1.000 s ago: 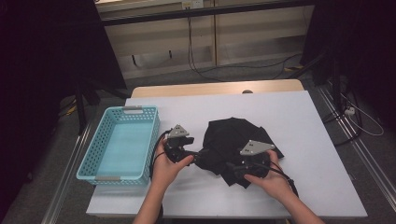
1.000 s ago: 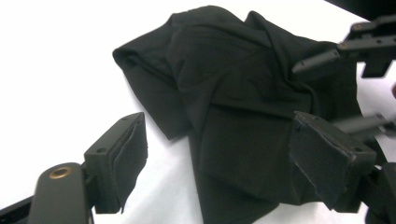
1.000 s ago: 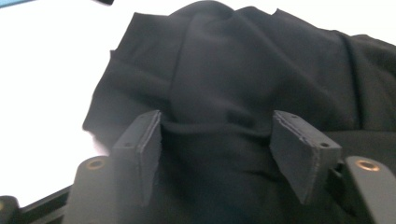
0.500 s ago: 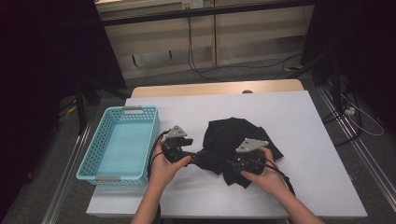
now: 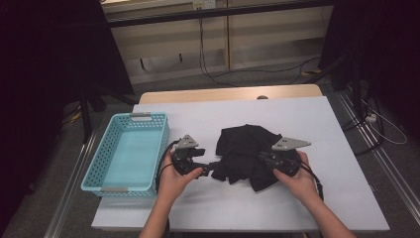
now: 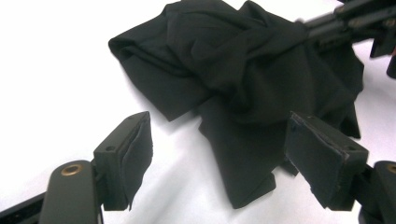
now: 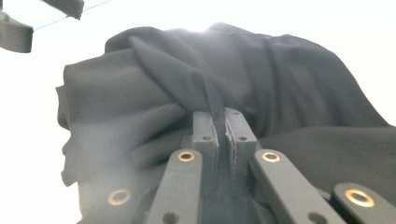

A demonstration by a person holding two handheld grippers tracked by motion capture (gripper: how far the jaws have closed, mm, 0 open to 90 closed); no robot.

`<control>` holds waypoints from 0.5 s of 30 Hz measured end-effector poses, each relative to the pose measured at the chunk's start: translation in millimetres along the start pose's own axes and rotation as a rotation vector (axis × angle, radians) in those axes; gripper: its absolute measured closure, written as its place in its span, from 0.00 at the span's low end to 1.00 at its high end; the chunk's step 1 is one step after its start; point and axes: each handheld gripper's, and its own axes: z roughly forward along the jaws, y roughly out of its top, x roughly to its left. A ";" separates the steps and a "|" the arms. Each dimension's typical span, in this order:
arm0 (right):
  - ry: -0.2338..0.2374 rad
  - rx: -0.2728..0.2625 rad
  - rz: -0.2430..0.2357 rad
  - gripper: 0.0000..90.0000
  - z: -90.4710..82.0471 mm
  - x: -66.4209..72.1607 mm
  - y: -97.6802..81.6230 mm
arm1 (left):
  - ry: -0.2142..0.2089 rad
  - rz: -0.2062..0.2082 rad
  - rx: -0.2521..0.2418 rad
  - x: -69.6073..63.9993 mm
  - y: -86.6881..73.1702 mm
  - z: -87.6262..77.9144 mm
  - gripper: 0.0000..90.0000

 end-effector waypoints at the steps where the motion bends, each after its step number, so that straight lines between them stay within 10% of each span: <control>1: -0.008 -0.007 0.010 0.95 -3.9 -3.7 -0.8 | -0.004 0.001 0.002 -1.1 0.3 1.7 0.26; 7: -0.046 -0.045 0.112 0.95 -29.9 -29.0 -12.4 | -0.016 0.017 0.034 -4.5 -1.0 12.9 0.26; 15: -0.070 -0.041 0.133 0.95 -42.2 -36.8 -22.9 | -0.076 0.041 0.057 -15.3 -0.4 31.9 0.26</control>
